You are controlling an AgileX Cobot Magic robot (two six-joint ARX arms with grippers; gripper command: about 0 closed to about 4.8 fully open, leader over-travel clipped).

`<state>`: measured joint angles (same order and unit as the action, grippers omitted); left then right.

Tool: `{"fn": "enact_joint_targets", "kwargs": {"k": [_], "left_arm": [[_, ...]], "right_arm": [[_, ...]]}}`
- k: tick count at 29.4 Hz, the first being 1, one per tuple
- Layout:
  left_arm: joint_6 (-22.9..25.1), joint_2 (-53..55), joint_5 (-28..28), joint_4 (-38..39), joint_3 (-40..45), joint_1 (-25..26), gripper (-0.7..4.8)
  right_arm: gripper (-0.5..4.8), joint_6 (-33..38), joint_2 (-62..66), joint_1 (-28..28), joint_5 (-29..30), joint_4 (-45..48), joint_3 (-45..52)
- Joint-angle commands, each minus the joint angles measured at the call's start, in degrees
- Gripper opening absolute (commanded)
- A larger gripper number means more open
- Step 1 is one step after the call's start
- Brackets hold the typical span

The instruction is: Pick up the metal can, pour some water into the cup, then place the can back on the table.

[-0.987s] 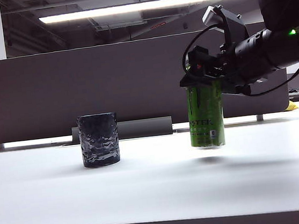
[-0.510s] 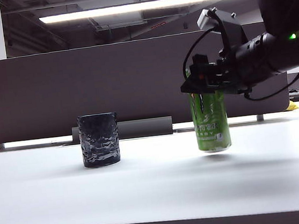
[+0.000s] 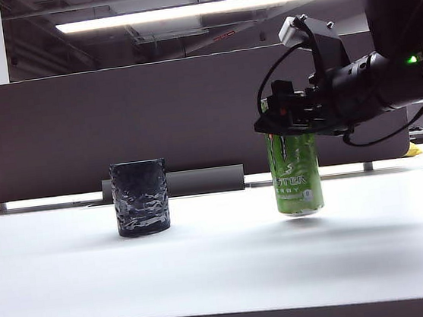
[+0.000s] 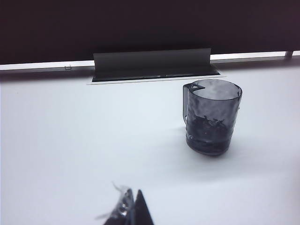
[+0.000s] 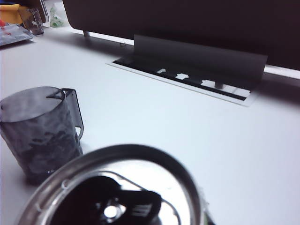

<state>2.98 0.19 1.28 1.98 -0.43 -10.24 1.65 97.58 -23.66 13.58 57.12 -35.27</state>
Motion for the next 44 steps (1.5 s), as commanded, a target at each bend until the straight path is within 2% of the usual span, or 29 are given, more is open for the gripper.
{"fn": "enact_joint_targets", "kwargs": {"k": [1, 42, 44], "left_arm": [[0.00, 0.04, 0.00, -0.77, -0.07, 0.02, -0.05], [0.00, 0.04, 0.02, -0.77, -0.07, 0.00, -0.05], [0.00, 0.04, 0.00, -0.77, -0.07, 0.02, -0.05]], "right_arm": [[2.64, 1.68, 0.31, 0.02, 0.33, 5.42, -0.28], [2.66, 2.82, 5.46, 0.33, 0.50, 9.55, -0.26], [2.87, 2.84, 5.46, 0.33, 0.50, 9.57, -0.26]]}}
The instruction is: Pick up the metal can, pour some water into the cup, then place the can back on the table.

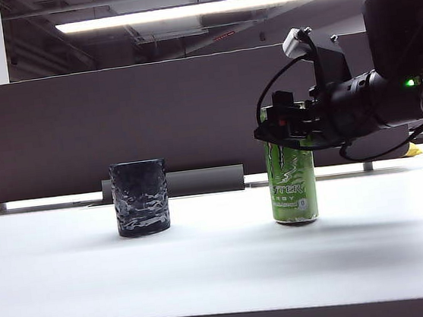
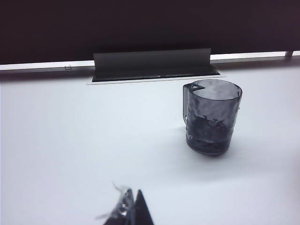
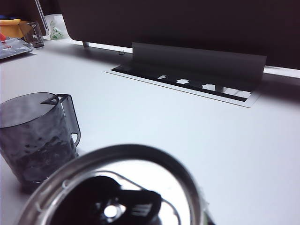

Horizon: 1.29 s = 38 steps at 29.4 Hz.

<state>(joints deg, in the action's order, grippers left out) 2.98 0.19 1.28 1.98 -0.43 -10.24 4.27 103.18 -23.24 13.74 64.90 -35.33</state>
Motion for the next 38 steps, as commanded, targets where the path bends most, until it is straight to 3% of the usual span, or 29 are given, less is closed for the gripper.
{"fn": "enact_joint_targets", "kwargs": {"k": [1, 4, 9, 14, 19, 21, 31, 38], "left_arm": [[0.00, 0.04, 0.00, -0.77, -0.07, 0.02, -0.05], [0.00, 0.04, 0.00, -0.77, -0.07, 0.02, -0.05], [0.00, 0.04, 0.00, -0.77, -0.07, 0.02, -0.05], [0.00, 0.04, 0.00, -0.77, -0.07, 0.02, -0.05], [0.00, 0.04, 0.00, -0.77, -0.07, 0.02, -0.05], [0.00, 0.04, 0.00, -0.77, -0.09, 0.02, -0.05], [0.00, 0.04, 0.07, -0.77, -0.09, 0.50, -0.05], [0.00, 0.04, 0.20, -0.77, -0.09, 6.67, -0.05]], "right_arm": [[3.04, 0.22, -0.13, -0.09, 0.35, 1.79, -0.22], [3.39, 0.22, -0.13, -0.09, 0.35, 1.70, -0.20], [3.44, 0.22, -0.13, -0.09, 0.35, 1.77, -0.20], [4.39, 0.22, -0.15, -0.09, 0.35, 1.79, -0.22], [4.47, 0.22, -0.15, -0.09, 0.35, 2.82, -0.24], [4.77, 0.22, -0.17, -0.09, 0.11, 3.82, -0.26], [4.79, 3.91, -1.99, -0.07, -1.38, 9.51, -0.28], [4.79, 4.57, -8.11, 0.00, -2.47, 9.64, -0.28]]}}
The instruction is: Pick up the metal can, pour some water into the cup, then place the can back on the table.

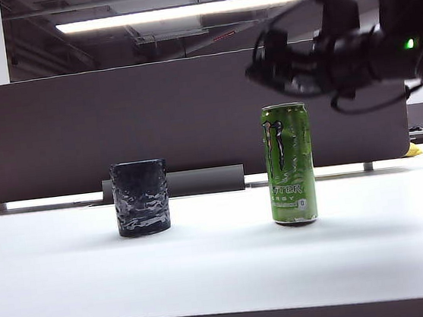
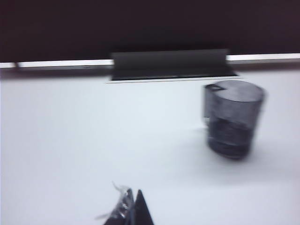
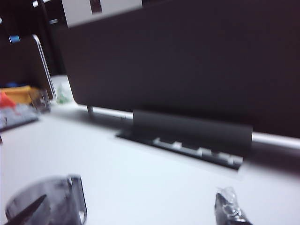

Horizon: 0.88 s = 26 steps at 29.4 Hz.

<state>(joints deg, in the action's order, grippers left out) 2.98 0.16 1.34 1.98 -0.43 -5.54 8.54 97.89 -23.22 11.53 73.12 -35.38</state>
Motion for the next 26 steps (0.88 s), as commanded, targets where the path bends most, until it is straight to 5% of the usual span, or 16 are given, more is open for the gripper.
{"fn": "enact_joint_targets", "kwargs": {"k": [1, 4, 9, 17, 26], "left_arm": [[0.00, 0.07, 0.15, -0.77, -0.09, 2.64, -0.05], [0.00, 0.07, -0.07, -0.77, -0.09, 3.63, -0.05], [0.00, 0.07, -0.04, -0.77, -0.09, 3.54, -0.05], [0.00, 0.07, -0.04, -0.77, -0.09, 3.54, -0.05], [0.00, 0.07, -0.04, -0.77, -0.09, 3.54, -0.05]], "right_arm": [[4.79, 0.33, -3.91, -0.02, -0.26, 1.27, -0.24], [4.50, 1.11, -7.91, -0.02, -0.24, 0.57, -0.24], [-0.13, 1.95, -15.87, 0.00, 0.13, -3.89, -0.24], [0.00, 1.95, -29.53, 0.02, 0.00, -17.92, -0.24], [0.00, 1.95, -33.75, -0.02, 0.39, -17.40, -0.28]]}}
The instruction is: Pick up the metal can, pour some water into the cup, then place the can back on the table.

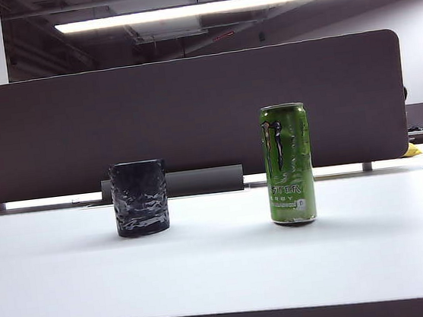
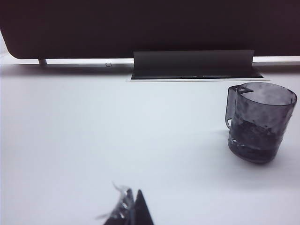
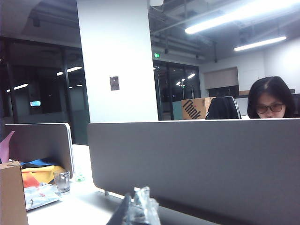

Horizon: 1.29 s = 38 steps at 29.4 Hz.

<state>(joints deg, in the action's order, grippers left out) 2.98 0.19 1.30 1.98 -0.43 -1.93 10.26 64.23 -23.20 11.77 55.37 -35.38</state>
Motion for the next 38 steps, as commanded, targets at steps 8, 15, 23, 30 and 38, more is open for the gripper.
{"fn": "enact_joint_targets", "kwargs": {"k": [8, 15, 23, 30, 38], "left_arm": [[0.00, 0.04, 0.02, -0.79, -0.09, 0.00, -0.05], [0.00, 0.07, 0.44, -0.79, -0.09, 0.04, -0.05], [0.00, 0.04, 1.11, -0.77, -0.09, 0.00, -0.05], [0.00, 0.07, 1.36, -0.77, -0.09, -0.02, -0.05], [0.00, 0.04, 1.33, -0.77, -0.09, 0.00, -0.05]], "right_arm": [[0.00, -1.05, -0.70, -0.22, -0.24, -5.20, -0.37], [0.00, -7.76, -1.22, 0.02, -0.33, -15.06, -0.37], [0.00, -8.37, -19.56, 4.79, -16.46, -54.95, -0.24], [0.00, -8.37, -34.12, 18.16, -14.38, -65.26, 4.07], [-0.01, -2.45, -48.59, 29.40, -9.01, -59.87, 18.05]]}}
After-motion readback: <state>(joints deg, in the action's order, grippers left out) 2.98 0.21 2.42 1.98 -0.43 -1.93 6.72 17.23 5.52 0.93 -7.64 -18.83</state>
